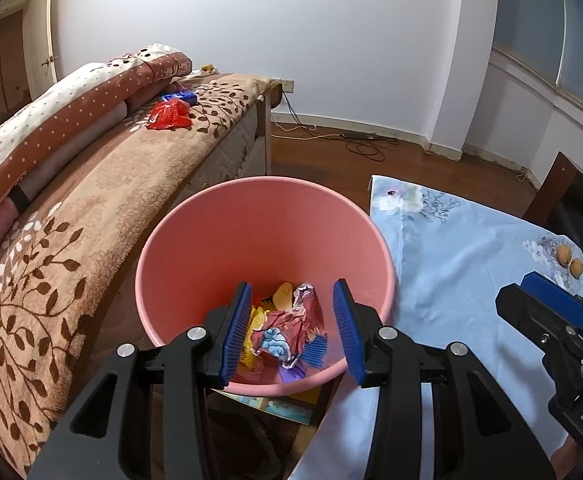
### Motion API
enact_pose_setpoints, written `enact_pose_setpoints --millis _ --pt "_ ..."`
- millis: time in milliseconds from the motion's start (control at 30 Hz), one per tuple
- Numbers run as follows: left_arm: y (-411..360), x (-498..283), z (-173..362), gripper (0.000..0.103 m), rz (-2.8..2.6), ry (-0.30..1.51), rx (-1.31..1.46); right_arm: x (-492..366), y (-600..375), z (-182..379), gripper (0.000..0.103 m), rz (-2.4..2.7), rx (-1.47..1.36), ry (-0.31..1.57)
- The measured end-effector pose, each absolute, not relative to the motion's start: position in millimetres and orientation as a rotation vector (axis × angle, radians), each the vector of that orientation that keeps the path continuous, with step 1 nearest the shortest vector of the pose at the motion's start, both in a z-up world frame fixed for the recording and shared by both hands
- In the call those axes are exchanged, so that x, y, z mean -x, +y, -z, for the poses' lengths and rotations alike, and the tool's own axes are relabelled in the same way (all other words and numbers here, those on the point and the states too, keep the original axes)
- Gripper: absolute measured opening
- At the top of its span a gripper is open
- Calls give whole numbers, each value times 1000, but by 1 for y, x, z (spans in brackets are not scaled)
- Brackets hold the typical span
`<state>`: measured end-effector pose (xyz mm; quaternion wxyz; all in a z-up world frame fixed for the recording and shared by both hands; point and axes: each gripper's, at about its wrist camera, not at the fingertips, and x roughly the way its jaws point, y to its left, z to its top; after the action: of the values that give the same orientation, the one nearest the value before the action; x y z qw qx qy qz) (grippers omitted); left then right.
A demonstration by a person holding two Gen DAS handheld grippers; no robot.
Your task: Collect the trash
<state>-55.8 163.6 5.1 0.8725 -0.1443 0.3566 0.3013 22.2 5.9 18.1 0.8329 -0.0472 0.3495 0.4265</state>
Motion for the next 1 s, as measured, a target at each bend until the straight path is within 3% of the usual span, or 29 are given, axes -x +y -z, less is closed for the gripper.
enact_pose_setpoints --millis 233,367,1000 --pt "161 56 -7 43 -636 736 301 -19 1 -20 42 -885 105 712" --pt "158 56 -10 43 -633 725 296 -15 -3 -25 54 -864 104 667" --pt "147 58 -23 43 -590 665 284 -6 -11 -26 59 -828 111 609"
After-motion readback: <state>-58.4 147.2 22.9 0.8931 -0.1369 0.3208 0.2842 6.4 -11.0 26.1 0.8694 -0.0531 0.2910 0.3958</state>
